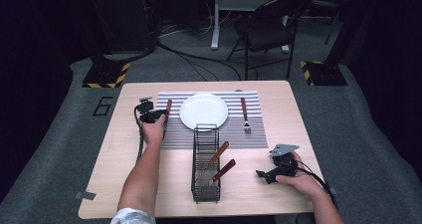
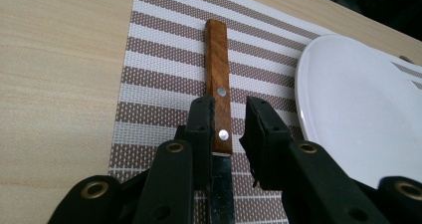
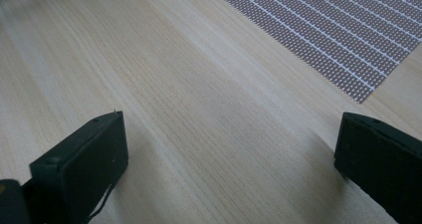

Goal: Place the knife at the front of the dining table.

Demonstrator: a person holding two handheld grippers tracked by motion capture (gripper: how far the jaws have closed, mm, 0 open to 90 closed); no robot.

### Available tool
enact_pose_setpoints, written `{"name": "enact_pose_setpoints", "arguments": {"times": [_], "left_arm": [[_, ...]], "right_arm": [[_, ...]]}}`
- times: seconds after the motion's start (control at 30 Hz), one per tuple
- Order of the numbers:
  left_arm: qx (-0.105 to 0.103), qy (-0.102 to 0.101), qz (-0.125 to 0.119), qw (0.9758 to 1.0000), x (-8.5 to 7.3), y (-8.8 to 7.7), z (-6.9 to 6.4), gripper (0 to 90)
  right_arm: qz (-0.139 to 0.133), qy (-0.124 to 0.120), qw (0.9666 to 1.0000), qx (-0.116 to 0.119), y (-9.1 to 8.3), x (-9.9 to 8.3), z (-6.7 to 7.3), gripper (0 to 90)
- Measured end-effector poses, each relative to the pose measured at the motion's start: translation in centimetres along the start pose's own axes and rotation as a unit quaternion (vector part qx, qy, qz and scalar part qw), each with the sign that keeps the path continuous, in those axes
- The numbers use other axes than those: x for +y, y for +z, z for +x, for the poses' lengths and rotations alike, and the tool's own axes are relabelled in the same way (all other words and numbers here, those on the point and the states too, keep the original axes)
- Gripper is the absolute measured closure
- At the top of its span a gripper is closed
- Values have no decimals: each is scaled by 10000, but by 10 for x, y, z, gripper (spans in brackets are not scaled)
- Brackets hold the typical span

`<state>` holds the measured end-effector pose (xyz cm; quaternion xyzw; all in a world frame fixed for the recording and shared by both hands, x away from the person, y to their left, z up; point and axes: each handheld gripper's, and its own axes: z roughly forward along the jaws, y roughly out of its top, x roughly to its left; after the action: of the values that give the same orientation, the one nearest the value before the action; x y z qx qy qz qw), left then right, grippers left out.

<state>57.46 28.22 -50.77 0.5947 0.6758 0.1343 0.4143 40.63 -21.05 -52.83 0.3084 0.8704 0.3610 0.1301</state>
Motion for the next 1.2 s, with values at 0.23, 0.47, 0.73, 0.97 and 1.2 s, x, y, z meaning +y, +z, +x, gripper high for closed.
{"name": "enact_pose_setpoints", "arguments": {"times": [0.23, 0.47, 0.73, 0.97, 1.2], "left_arm": [[85, 224, -24, 9997, 0, -12, -1, 709], [36, 557, -45, 9984, -3, -28, -2, 665], [-207, 724, -111, 9971, -5, -53, -2, 579], [-344, 1121, -228, 9928, -11, -81, -8, 482], [-616, 1488, -206, 9867, -14, -108, -17, 443]], "right_arm": [[1, 2, 10000, -2, 0, 0, 0, 0], [1, 5, 10000, -3, 0, 0, 0, 0], [0, 2, 10000, -4, 0, 0, 0, 0], [-1, 1, 10000, -5, 0, 0, 0, 0], [-1, 0, 10000, -4, 0, 0, 0, 0]]}}
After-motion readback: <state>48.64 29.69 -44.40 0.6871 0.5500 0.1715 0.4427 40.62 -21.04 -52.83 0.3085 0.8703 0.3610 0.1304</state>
